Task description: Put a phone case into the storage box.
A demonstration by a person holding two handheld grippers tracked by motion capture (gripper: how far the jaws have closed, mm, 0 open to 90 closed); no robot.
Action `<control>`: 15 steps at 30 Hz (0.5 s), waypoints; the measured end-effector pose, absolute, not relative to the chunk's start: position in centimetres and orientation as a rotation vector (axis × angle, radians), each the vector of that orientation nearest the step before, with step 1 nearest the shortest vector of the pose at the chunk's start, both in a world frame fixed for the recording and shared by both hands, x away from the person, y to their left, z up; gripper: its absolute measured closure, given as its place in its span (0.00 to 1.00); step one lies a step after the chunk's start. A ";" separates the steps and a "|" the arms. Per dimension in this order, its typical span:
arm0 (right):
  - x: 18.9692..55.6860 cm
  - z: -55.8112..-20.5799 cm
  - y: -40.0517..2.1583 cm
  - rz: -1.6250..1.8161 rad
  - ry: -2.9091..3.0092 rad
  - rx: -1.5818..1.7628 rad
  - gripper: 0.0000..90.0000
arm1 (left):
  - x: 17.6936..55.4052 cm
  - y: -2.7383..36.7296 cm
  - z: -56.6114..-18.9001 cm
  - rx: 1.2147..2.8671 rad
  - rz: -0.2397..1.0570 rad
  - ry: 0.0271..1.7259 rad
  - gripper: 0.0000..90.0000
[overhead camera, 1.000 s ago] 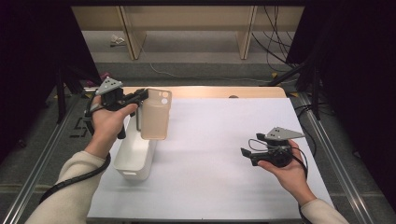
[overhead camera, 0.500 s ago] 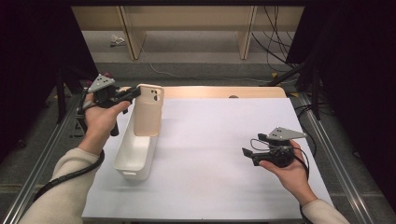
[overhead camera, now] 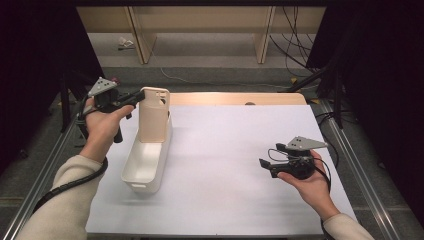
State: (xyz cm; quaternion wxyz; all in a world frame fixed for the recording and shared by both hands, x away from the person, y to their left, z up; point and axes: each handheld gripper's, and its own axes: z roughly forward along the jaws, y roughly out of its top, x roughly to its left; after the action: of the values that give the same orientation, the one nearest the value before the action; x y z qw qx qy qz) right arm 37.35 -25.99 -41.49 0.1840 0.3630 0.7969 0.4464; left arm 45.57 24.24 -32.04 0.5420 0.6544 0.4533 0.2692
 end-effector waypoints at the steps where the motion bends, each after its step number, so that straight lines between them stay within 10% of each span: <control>1: 37.3 -41.5 -26.0 1.261 2.245 1.022 0.18 | 45.7 24.3 -32.1 1.552 0.640 1.079 0.93; 15: 37.4 -41.5 -26.1 1.289 2.245 1.042 0.18 | 47.2 25.2 -32.8 1.533 0.645 1.069 0.92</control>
State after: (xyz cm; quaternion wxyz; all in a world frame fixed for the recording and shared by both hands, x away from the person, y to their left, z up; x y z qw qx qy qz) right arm 37.39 -26.14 -41.51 0.1748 0.3676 0.7922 0.4547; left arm 47.16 25.19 -32.83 0.5500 0.6474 0.4516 0.2727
